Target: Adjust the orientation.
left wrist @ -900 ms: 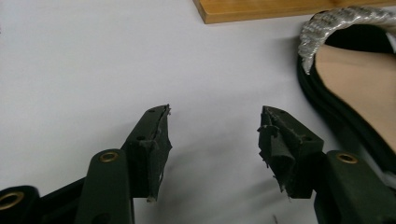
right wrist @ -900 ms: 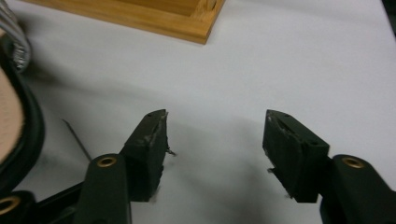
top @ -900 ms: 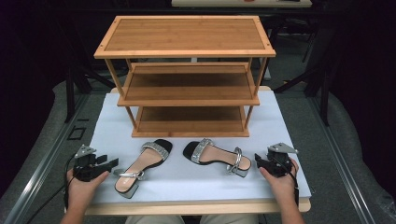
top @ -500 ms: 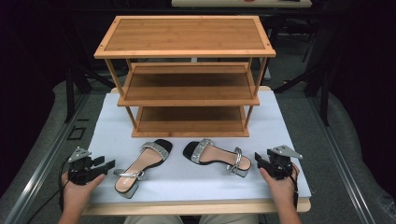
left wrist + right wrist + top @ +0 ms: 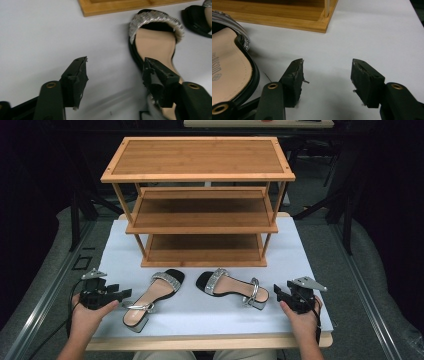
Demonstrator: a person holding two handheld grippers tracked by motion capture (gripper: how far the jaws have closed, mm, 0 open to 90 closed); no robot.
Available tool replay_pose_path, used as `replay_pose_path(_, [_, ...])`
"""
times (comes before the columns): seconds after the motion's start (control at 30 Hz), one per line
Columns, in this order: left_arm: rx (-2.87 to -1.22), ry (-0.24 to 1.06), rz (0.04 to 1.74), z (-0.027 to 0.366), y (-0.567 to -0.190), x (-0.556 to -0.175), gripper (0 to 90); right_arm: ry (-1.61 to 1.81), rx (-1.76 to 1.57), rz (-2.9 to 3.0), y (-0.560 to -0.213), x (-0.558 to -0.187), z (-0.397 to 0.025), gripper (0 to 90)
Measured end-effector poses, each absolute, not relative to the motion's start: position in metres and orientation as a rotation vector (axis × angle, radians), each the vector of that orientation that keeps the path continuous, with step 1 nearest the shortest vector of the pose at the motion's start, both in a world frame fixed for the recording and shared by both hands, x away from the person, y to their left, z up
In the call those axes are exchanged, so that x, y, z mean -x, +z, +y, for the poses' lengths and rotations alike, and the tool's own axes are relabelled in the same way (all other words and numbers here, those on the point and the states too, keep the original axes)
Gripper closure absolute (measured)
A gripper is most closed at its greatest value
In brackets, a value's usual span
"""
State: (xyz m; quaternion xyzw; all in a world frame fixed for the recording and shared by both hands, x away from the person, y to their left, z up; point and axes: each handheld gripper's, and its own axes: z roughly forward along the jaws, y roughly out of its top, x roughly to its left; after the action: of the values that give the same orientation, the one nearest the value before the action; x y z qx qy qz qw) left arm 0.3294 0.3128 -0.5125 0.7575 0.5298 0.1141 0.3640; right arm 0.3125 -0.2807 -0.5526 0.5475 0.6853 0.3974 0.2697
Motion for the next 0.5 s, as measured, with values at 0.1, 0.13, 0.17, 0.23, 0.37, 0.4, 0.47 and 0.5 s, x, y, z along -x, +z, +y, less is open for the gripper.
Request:
replay_pose_path(0.1, [-1.991, 0.255, 1.366, 0.304, -0.494, -0.337, 35.1, 1.063, -1.479, 1.846, -0.552, -0.312, -0.281, 43.2])
replay_pose_path(0.13, [-2.015, 0.188, 1.382, 0.297, -0.485, -0.342, 35.6, 1.064, -1.484, 1.861, -0.553, -0.312, -0.281, 43.2])
replay_pose_path(0.17, [-2.015, 0.188, 1.382, 0.297, -0.485, -0.342, 35.6, 1.064, -1.484, 1.861, -0.553, -0.312, -0.281, 43.2])
replay_pose_path(0.23, [-2.045, 0.132, 1.378, 0.288, -0.48, -0.346, 35.6, 1.066, -1.477, 1.85, -0.554, -0.312, -0.28, 43.6])
replay_pose_path(0.37, [-2.133, 0.123, 1.377, 0.271, -0.474, -0.352, 36.7, 1.062, -1.474, 1.843, -0.554, -0.311, -0.279, 43.5])
replay_pose_path(0.4, [-2.143, 0.129, 1.379, 0.268, -0.473, -0.353, 36.7, 1.062, -1.474, 1.843, -0.554, -0.311, -0.279, 43.5])
replay_pose_path(0.47, [-2.181, 0.142, 1.379, 0.261, -0.47, -0.354, 37.6, 1.071, -1.475, 1.839, -0.554, -0.311, -0.28, 43.4])
replay_pose_path(0.5, [-2.202, 0.162, 1.373, 0.258, -0.469, -0.354, 38.1, 1.06, -1.483, 1.843, -0.554, -0.311, -0.28, 43.4])
